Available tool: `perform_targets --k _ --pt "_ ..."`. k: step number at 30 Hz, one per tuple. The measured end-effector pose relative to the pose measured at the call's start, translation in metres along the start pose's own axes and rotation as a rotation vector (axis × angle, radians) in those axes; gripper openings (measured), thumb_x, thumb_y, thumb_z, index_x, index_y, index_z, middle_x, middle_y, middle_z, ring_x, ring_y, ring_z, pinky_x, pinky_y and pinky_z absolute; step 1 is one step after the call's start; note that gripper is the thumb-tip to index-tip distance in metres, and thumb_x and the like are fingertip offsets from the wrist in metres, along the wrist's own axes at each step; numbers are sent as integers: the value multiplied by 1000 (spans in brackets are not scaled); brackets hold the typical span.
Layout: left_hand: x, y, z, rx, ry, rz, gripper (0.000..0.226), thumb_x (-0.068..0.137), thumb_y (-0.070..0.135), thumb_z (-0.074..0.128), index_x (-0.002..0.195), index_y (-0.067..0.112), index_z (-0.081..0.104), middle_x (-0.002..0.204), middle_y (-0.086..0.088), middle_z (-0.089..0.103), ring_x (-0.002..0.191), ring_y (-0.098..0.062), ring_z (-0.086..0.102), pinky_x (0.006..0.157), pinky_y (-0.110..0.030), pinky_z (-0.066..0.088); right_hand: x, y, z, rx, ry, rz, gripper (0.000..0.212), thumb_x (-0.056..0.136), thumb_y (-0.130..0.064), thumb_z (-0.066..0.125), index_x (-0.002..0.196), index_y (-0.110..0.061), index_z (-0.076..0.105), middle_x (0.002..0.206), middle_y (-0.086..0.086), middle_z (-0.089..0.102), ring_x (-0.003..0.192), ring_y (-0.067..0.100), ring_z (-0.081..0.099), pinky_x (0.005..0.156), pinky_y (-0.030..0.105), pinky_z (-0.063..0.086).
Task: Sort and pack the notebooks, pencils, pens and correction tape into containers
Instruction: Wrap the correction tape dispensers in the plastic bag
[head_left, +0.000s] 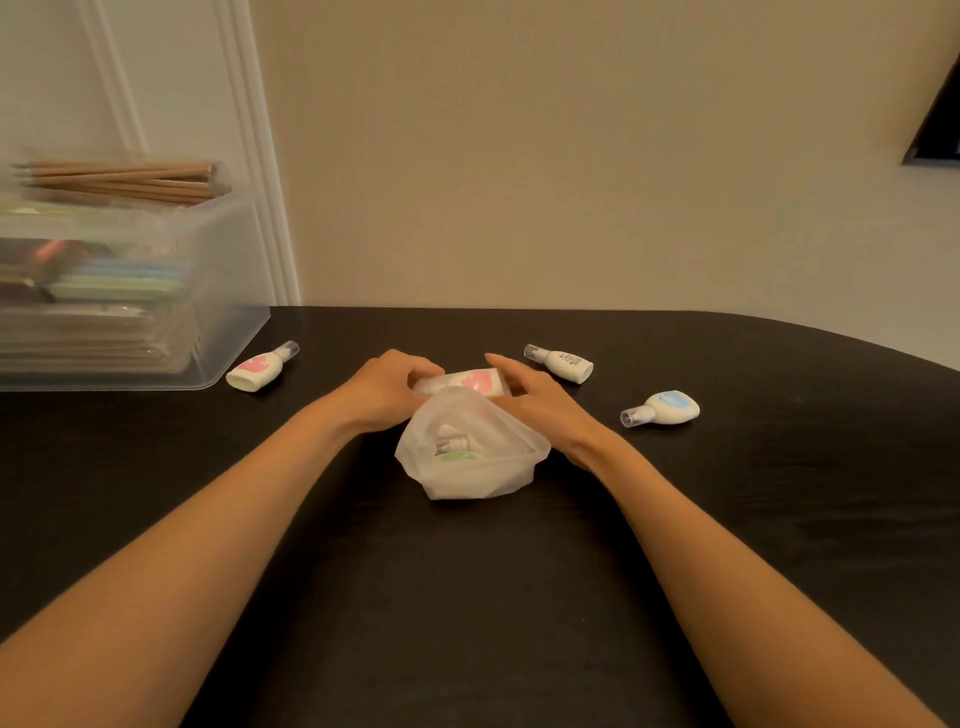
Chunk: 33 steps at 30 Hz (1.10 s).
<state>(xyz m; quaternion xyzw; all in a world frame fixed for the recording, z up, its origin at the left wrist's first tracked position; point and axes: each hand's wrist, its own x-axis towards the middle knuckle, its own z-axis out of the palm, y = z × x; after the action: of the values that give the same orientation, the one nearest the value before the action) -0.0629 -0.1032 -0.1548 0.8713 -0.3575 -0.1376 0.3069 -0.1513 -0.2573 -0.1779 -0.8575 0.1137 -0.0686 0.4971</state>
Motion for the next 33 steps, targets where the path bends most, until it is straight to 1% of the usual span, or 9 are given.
perform_targets --k 6,8,10,13,16,22,27,29,33 --pt "18 -7 3 240 141 81 20 89 17 60 109 17 64 95 5 51 87 -14 48 72 -25 39 -2 2 1 -70 52 -100 40 89 -29 59 127 -19 50 121 -1 57 110 15 54 95 32 47" --pt "23 -7 8 399 206 31 9 89 28 58 88 20 64 80 7 47 79 -18 50 63 -26 41 0 3 6 -94 126 -138 38 92 -30 55 129 -19 52 124 0 59 112 15 54 97 33 46" --pt "25 -10 17 456 248 60 24 88 32 58 66 26 49 69 12 39 78 -20 51 64 -30 45 2 3 8 -117 238 -153 42 96 -29 49 136 -18 48 132 2 56 123 16 49 104 33 39" --pt "17 -8 25 309 298 171 8 89 29 59 88 21 57 87 11 41 91 -17 43 83 -36 43 1 3 9 -77 224 -163 54 92 -23 56 143 -19 37 133 -2 52 123 12 47 103 26 37" --pt "12 -3 20 219 250 122 30 86 27 63 113 14 58 105 3 39 98 -11 37 84 -25 34 -4 4 5 176 155 -78 67 83 -12 67 141 -18 33 122 -2 54 111 8 50 91 24 42" --pt "16 3 12 249 156 76 35 89 25 60 121 16 51 120 -5 47 101 -17 46 85 -26 39 -2 3 9 136 263 -74 43 83 -10 67 122 -13 48 109 1 55 97 11 56 81 19 46" --pt "13 0 21 38 251 -33 58 89 29 60 138 12 36 140 -11 35 126 -26 39 99 -34 36 3 6 11 -182 408 -107 18 86 -18 64 78 -15 48 102 5 52 81 15 51 73 25 42" --pt "11 -1 23 -22 223 -79 61 88 33 60 139 8 36 137 -12 44 124 -28 44 97 -34 39 1 5 12 -287 425 -188 20 88 -13 59 74 -13 46 95 4 47 79 15 47 71 24 36" --pt "15 -5 17 -101 239 -89 32 80 37 69 98 12 61 93 -4 63 84 -17 58 69 -26 46 -3 2 13 -426 436 -376 20 88 4 45 75 -9 39 86 5 41 76 25 43 67 40 39"
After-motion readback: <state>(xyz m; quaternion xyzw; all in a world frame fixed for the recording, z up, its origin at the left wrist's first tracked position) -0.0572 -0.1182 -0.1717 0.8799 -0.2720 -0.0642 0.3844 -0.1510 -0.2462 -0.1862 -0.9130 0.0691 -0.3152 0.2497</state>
